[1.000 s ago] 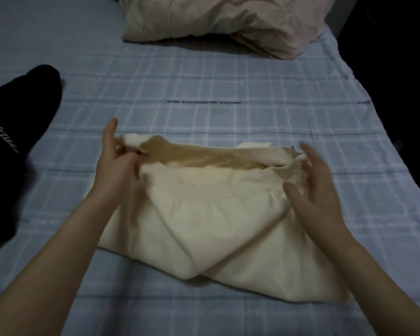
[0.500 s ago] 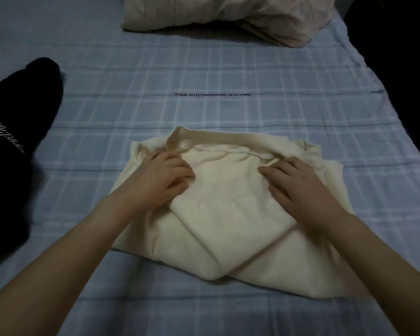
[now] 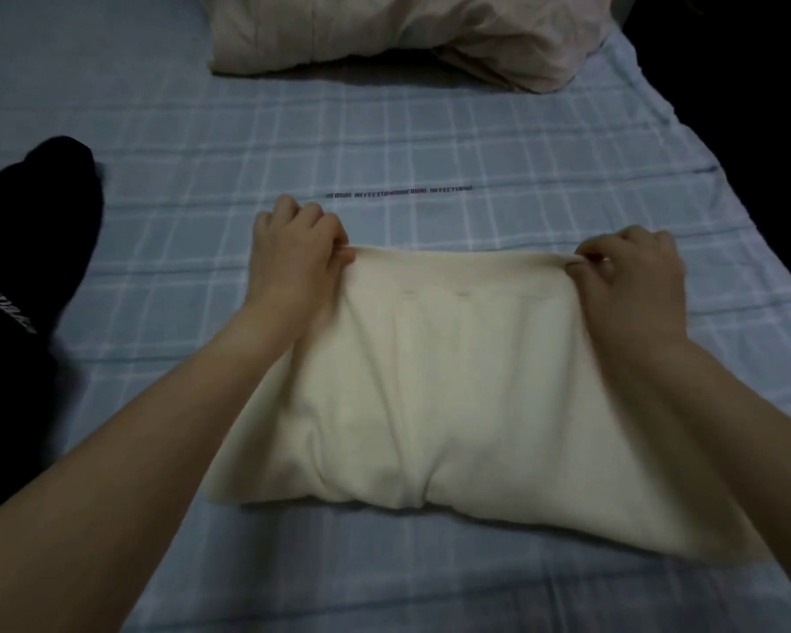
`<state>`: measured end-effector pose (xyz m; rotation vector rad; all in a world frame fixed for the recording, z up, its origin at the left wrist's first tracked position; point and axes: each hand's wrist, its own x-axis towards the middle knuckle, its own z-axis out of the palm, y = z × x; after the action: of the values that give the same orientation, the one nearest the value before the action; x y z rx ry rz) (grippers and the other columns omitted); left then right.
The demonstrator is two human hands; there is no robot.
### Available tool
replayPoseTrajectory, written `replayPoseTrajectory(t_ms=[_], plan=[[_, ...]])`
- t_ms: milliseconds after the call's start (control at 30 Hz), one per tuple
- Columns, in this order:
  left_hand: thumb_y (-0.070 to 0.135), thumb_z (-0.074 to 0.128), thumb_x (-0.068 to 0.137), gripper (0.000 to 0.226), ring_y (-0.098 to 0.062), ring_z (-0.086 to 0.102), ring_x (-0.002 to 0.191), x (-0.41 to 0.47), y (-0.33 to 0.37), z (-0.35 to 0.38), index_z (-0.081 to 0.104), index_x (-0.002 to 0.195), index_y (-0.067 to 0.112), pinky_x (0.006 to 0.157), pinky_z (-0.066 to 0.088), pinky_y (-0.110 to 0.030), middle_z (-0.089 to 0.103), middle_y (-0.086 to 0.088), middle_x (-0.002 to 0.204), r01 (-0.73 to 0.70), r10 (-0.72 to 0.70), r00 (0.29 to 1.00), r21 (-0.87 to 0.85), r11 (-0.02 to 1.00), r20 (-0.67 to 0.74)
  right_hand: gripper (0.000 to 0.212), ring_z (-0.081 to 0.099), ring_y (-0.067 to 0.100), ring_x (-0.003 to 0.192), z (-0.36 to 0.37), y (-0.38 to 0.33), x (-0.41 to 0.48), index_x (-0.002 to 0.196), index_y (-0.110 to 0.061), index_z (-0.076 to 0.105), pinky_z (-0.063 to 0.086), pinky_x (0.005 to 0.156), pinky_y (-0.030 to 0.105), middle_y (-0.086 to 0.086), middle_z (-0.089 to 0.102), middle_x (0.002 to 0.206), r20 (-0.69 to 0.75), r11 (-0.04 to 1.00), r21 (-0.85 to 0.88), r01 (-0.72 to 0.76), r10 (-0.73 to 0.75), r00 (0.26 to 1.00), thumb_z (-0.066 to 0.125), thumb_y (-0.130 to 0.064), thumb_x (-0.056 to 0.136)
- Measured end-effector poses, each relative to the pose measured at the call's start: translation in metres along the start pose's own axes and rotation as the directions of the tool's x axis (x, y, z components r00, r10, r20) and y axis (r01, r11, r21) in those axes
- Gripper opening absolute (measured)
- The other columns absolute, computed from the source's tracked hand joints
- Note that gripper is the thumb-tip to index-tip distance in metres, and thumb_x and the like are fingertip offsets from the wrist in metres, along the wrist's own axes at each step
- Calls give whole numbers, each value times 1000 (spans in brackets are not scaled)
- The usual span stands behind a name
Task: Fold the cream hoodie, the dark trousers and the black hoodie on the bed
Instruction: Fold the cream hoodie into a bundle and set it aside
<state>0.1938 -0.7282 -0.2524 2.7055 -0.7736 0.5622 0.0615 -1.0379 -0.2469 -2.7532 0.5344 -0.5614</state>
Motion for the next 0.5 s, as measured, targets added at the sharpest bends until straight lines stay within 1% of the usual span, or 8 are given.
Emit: replayPoseTrajectory(t_ms=[67,133,233,300,367,400,433,500], plan=[[27,67,89,16,-34,49,106,-1,1,26,66,95,12,82,29,-41,63,-9,101,72,-83,985,77,994,150,16,50,36,106,22,2,1,102,-11,71,36,90,42,14,63,105,88,992,24,-121,119,989,62,-22,93],[30,59,95,19,-32,45,113,-8,-1,45,64,103,13,86,30,-41,60,-9,111,164,-193,948,131,978,252,19,53,38,106,38,8,-3,105,-9,70,39,93,44,17,63,106,151,977,61,-203,192,970,62,-22,93],[27,53,99,21,-32,44,116,-12,9,48,61,112,12,89,31,-40,57,-11,119,215,-232,926,89,973,299,21,55,36,104,46,12,-11,109,-9,68,41,93,40,16,61,104,189,963,104,-249,227,956,64,-22,93],[20,53,97,26,-33,45,120,-17,25,31,61,119,10,95,32,-41,56,-13,128,200,-199,952,19,980,234,28,54,27,107,42,6,-18,118,-12,65,35,88,27,11,58,111,162,951,173,-257,230,960,65,-20,92],[24,49,96,36,-35,49,123,-38,55,7,60,127,10,103,36,-44,56,-15,135,109,-85,981,-134,985,176,33,51,22,108,32,-1,-26,124,-15,61,29,86,20,7,56,117,125,957,198,-212,190,974,64,-17,91],[32,43,97,44,-34,48,128,-51,72,-3,58,133,12,108,36,-48,54,-14,140,49,-8,979,-198,979,206,35,51,23,110,26,-5,-29,126,-14,59,28,86,20,7,56,120,126,960,198,-197,174,977,63,-15,91],[40,34,98,52,-32,42,137,-63,88,-8,52,140,16,114,30,-52,48,-9,149,15,55,954,-230,973,295,39,51,24,114,20,-8,-33,130,-14,58,28,89,20,8,56,125,142,959,203,-199,172,975,62,-13,91],[53,16,97,63,-24,15,151,-78,105,-3,30,154,29,121,10,-52,23,4,163,34,71,875,-207,978,478,46,46,24,129,12,-21,-45,139,-14,51,26,102,22,9,51,141,165,953,224,-204,169,972,59,-19,94]])
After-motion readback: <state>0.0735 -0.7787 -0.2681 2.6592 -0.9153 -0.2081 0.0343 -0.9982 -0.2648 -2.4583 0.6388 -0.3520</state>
